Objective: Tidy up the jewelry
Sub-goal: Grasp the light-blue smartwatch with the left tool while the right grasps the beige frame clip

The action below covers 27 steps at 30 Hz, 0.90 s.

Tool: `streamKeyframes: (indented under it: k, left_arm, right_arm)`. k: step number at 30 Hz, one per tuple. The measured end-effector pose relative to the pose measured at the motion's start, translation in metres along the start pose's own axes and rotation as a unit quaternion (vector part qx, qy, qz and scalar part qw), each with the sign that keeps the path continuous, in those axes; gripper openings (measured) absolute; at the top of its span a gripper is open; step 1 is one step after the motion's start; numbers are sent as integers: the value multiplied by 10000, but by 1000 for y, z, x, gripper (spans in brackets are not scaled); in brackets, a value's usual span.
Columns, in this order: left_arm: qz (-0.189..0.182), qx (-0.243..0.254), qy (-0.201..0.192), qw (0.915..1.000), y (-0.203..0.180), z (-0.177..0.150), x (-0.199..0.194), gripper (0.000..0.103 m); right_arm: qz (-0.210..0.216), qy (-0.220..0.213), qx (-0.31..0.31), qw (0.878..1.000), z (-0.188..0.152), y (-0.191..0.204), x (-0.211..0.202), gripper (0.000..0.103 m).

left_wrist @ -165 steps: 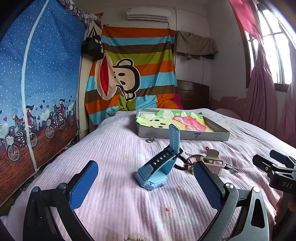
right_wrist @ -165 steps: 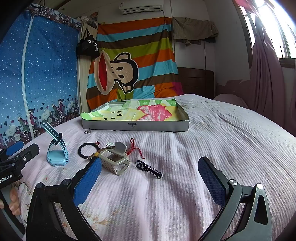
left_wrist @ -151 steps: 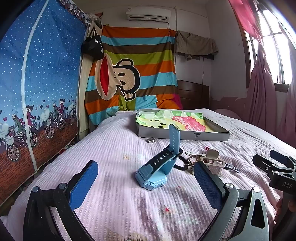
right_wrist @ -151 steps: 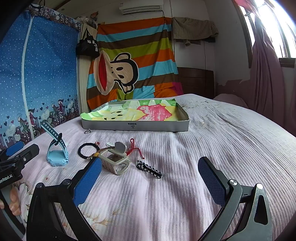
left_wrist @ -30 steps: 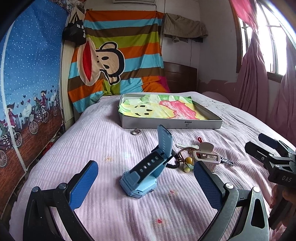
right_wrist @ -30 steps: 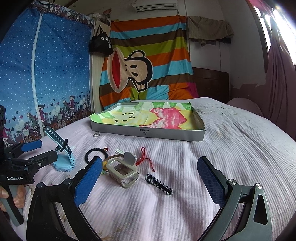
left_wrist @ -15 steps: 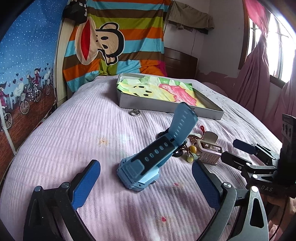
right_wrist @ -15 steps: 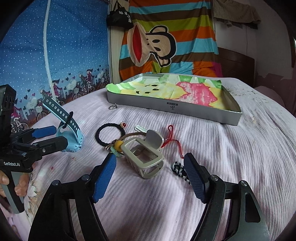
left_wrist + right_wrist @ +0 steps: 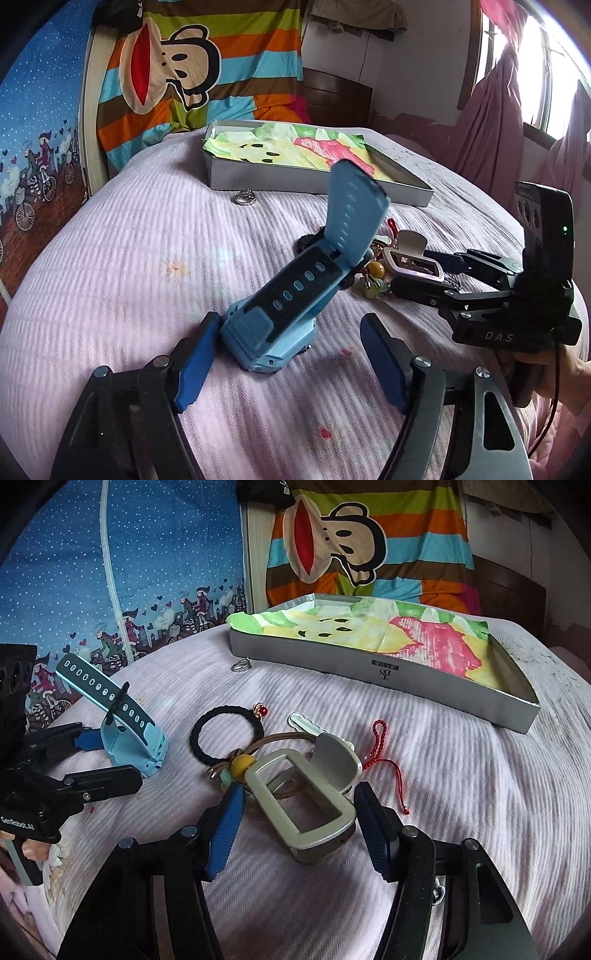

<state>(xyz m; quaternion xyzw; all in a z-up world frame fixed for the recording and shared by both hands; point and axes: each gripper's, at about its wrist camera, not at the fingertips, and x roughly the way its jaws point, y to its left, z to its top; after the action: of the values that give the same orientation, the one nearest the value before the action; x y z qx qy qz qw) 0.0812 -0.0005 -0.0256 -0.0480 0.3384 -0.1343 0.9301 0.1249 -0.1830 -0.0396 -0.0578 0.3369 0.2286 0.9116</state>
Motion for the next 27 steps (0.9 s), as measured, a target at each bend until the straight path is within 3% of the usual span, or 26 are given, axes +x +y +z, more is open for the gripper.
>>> streamKeyframes:
  k: [8, 15, 19, 27]
  left_arm:
    - [-40, 366, 163, 9992, -14, -7, 4, 45]
    - [-122, 315, 177, 9993, -12, -4, 9, 45]
    - [-96, 369, 168, 9991, -14, -5, 12, 45]
    - [-54, 470, 70, 9989, -20, -8, 8, 41]
  right_arm:
    - [137, 28, -114, 9998, -2, 6, -1, 53]
    - [128, 108, -122, 9998, -3, 6, 2, 53]
    - [112, 73, -20, 9999, -3, 3, 0, 44]
    - [27, 117, 26, 9999, -9, 10, -5, 41]
